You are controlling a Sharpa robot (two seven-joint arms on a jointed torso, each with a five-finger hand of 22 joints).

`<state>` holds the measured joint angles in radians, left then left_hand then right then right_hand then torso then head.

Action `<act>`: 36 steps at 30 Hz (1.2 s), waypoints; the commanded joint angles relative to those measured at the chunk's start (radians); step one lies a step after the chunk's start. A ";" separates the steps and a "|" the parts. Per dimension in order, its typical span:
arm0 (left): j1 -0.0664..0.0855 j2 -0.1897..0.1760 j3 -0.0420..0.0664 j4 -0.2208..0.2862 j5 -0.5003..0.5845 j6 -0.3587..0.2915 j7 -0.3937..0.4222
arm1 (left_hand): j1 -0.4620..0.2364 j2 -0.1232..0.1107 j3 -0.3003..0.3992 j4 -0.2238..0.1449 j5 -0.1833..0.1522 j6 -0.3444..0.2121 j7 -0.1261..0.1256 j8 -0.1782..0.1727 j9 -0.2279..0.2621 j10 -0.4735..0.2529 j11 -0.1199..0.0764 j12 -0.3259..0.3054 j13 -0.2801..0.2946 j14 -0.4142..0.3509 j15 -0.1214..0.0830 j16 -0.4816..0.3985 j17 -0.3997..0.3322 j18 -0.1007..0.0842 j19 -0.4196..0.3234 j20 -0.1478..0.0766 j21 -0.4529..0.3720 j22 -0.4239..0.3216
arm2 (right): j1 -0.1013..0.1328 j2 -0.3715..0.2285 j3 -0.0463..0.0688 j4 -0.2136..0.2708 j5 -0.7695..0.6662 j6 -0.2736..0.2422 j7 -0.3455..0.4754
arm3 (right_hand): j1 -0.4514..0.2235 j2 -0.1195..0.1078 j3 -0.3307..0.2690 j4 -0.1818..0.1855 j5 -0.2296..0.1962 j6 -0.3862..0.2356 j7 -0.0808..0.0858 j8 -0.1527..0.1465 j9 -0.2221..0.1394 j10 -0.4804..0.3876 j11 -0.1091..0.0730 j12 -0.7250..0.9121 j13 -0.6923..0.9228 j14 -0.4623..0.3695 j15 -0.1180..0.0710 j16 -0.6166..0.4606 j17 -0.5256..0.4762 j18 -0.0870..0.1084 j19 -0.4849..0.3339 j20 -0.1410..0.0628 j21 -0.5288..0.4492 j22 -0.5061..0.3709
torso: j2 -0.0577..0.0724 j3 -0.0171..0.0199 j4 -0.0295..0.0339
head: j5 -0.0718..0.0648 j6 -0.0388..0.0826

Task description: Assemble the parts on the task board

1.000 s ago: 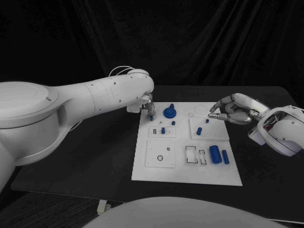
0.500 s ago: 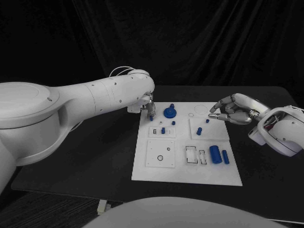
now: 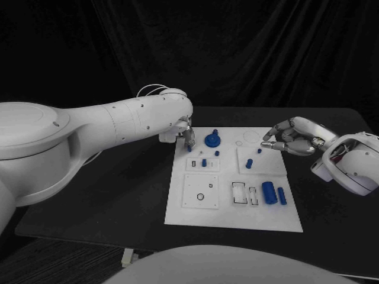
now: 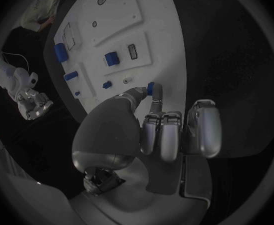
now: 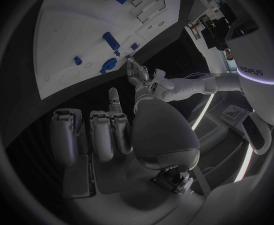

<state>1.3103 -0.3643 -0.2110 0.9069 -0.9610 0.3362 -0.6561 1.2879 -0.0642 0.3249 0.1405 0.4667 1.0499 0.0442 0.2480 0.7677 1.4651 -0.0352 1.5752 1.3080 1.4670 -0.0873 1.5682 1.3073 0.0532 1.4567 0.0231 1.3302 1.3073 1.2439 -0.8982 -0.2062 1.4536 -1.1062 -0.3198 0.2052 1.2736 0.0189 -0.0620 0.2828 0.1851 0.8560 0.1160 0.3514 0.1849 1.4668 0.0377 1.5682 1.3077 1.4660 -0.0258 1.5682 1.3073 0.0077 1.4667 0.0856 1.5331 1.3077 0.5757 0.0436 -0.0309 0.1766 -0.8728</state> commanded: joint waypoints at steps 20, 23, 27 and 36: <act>0.045 -0.136 0.000 0.269 0.042 -0.083 -0.072 | -0.033 -0.015 0.129 -0.105 -0.016 -0.006 -0.006 0.013 0.014 0.106 -0.007 -0.004 0.263 0.104 -0.008 0.003 0.264 0.006 0.005 -0.006 -0.010 0.105 | -0.005 -0.006 0.001 0.000 0.000 0.007 -0.023 | 0.001 0.007 -0.007 0.001 0.006 0.002 0.004 -0.006 -0.001 0.104 0.006 0.003 0.263 0.105 0.009 0.003 0.263 0.006 0.071 0.007 -0.008 0.244 | -0.003 0.0016 -0.0008 | -0.003 0.000; 0.046 -0.146 0.000 0.288 0.048 -0.089 -0.073 | -0.035 -0.015 0.131 -0.106 -0.018 -0.007 -0.006 0.014 0.015 0.106 -0.007 -0.004 0.263 0.104 -0.008 0.003 0.264 0.006 0.006 -0.006 -0.009 0.105 | -0.009 -0.007 0.001 0.001 0.000 0.006 -0.024 | 0.001 0.007 -0.007 0.001 0.006 0.002 0.004 -0.006 -0.001 0.104 0.006 0.003 0.263 0.105 0.009 0.003 0.263 0.006 0.071 0.007 -0.008 0.244 | -0.002 0.0013 -0.0001 | -0.002 0.000; 0.046 -0.151 0.000 0.298 0.052 -0.080 -0.074 | -0.038 -0.017 0.132 -0.107 -0.020 -0.006 -0.006 0.015 0.016 0.106 -0.007 -0.004 0.263 0.104 -0.008 0.003 0.264 0.006 0.006 -0.006 -0.009 0.106 | -0.015 -0.008 0.001 0.001 0.000 0.005 -0.024 | 0.001 0.007 -0.007 0.001 0.006 0.002 0.004 -0.006 -0.001 0.104 0.006 0.003 0.263 0.105 0.009 0.003 0.263 0.006 0.071 0.007 -0.008 0.244 | -0.002 0.0008 0.0001 | 0.000 0.000; 0.046 -0.143 -0.001 0.292 0.060 -0.068 -0.077 | -0.057 -0.019 0.134 -0.105 -0.026 -0.008 -0.008 0.017 0.019 0.106 -0.009 -0.004 0.263 0.104 -0.010 0.003 0.264 0.009 0.003 -0.007 -0.022 0.098 | -0.024 -0.012 0.001 0.004 0.000 -0.009 -0.018 | 0.001 0.008 -0.008 0.001 0.006 0.002 0.004 -0.006 -0.001 0.104 0.006 0.003 0.263 0.105 0.009 0.003 0.263 0.007 0.070 0.008 -0.009 0.244 | -0.002 0.0013 -0.0005 | 0.000 0.000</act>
<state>1.3535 -0.5109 -0.2125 1.1992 -0.9191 0.2669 -0.7009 1.2402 -0.0847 0.3812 0.1090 0.4465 1.0446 0.0408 0.2614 0.7867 1.4651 -0.0352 1.5752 1.3080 1.4646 -0.0897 1.5682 1.3073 0.0533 1.4604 0.0194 1.3115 1.3080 1.2230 -0.9077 -0.2064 1.4548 -1.1062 -0.3185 0.1981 1.2737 0.0186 -0.0648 0.2856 0.1851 0.8560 0.1160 0.3514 0.1850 1.4667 0.0377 1.5682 1.3075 1.4660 -0.0258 1.5683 1.3073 0.0078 1.4667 0.0856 1.5275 1.3073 0.5734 0.0449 -0.0310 0.1760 -0.8728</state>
